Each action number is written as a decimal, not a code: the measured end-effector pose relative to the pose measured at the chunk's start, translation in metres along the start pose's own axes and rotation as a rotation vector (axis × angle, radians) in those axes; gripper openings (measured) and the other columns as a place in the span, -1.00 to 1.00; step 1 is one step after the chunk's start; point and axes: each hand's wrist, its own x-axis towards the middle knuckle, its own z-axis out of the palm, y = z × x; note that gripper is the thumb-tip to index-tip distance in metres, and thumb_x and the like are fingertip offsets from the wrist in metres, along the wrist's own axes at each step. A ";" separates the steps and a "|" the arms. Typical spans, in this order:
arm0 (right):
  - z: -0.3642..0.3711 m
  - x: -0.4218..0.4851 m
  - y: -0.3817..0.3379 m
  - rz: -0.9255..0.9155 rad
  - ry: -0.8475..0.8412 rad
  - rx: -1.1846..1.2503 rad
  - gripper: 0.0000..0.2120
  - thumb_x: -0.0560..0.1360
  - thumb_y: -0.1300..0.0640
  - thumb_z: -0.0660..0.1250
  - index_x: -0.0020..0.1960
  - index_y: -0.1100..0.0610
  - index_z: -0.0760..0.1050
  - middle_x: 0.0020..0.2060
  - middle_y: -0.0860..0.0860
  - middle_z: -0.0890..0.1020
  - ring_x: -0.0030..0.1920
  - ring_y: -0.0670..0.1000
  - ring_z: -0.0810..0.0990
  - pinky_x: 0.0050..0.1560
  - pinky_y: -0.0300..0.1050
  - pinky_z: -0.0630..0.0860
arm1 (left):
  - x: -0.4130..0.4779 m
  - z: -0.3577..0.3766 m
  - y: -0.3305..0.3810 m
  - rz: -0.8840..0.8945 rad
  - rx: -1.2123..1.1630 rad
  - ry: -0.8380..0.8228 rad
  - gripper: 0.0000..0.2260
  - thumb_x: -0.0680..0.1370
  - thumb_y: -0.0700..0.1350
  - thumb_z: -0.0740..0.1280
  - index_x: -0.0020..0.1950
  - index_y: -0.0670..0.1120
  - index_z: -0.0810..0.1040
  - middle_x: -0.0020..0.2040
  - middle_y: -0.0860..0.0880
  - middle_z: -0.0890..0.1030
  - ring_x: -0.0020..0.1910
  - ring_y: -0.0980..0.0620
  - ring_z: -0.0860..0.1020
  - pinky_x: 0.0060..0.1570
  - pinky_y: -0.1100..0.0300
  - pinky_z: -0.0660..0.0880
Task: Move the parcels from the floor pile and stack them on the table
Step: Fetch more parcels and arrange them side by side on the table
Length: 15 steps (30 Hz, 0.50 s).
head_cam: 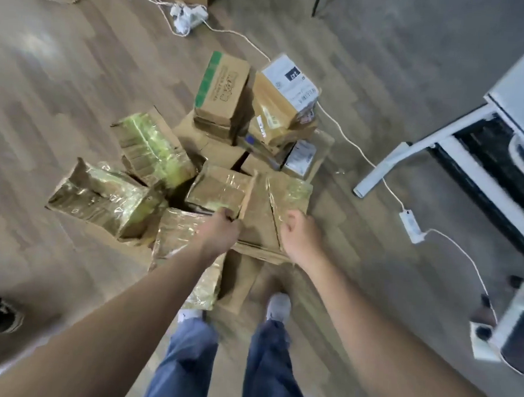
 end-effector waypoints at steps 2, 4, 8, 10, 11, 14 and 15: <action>0.003 0.012 0.018 0.041 0.049 0.000 -0.66 0.60 0.16 0.15 0.36 0.11 0.41 0.26 0.15 0.46 0.23 0.15 0.49 0.18 -0.13 0.37 | 0.017 0.015 -0.004 0.027 0.095 -0.020 -0.64 0.50 0.01 0.25 0.29 -0.02 0.43 0.10 -0.03 0.58 0.10 -0.10 0.52 0.18 0.02 0.45; 0.009 0.021 0.031 0.099 0.091 0.014 -0.69 0.59 0.16 0.16 0.32 0.12 0.44 0.24 0.15 0.44 0.19 0.16 0.50 0.15 -0.10 0.39 | 0.031 0.025 -0.010 0.040 0.155 -0.024 -0.58 0.54 0.01 0.26 0.39 -0.02 0.37 0.18 -0.05 0.58 0.13 -0.13 0.52 0.15 0.03 0.45; 0.029 0.036 0.047 0.161 0.051 0.178 -0.76 0.56 0.12 0.21 0.23 0.05 0.41 0.14 0.04 0.55 0.05 0.13 0.57 0.07 -0.02 0.50 | 0.040 0.037 -0.016 0.048 0.045 -0.127 -0.50 0.47 -0.16 0.43 0.38 -0.02 0.37 0.06 -0.01 0.54 0.05 -0.06 0.51 -0.03 0.18 0.38; 0.033 0.039 0.044 0.154 0.067 0.287 -0.78 0.56 0.10 0.22 0.20 0.01 0.38 0.10 -0.04 0.55 0.04 0.10 0.58 0.09 0.04 0.52 | 0.038 0.037 -0.015 0.037 -0.024 -0.141 -0.59 0.44 -0.25 0.45 0.25 -0.05 0.46 -0.03 -0.02 0.55 -0.05 -0.02 0.53 -0.07 0.16 0.43; 0.031 0.037 0.042 0.152 0.096 0.332 -0.78 0.56 0.11 0.22 0.20 0.01 0.37 0.07 -0.07 0.53 0.05 0.09 0.57 0.11 0.04 0.51 | 0.035 0.036 -0.013 0.029 -0.051 -0.139 -0.62 0.44 -0.26 0.45 0.21 -0.06 0.48 -0.07 -0.01 0.55 -0.11 -0.01 0.52 -0.10 0.12 0.46; 0.006 0.020 0.036 0.143 0.180 0.417 -0.73 0.57 0.15 0.23 0.26 0.02 0.34 0.03 -0.10 0.42 0.01 0.03 0.50 0.11 -0.01 0.48 | 0.020 0.031 0.007 0.020 -0.116 -0.134 -0.66 0.43 -0.26 0.44 0.18 -0.05 0.51 -0.09 -0.02 0.57 -0.17 -0.03 0.52 -0.21 0.10 0.48; -0.007 0.013 0.036 0.145 0.193 0.440 -0.70 0.57 0.15 0.22 0.29 0.01 0.32 0.06 -0.09 0.44 0.00 0.03 0.51 0.09 0.01 0.49 | 0.013 0.032 0.018 0.027 -0.133 -0.127 -0.67 0.45 -0.25 0.43 0.18 -0.04 0.52 -0.06 -0.04 0.60 -0.16 -0.04 0.55 -0.24 0.10 0.50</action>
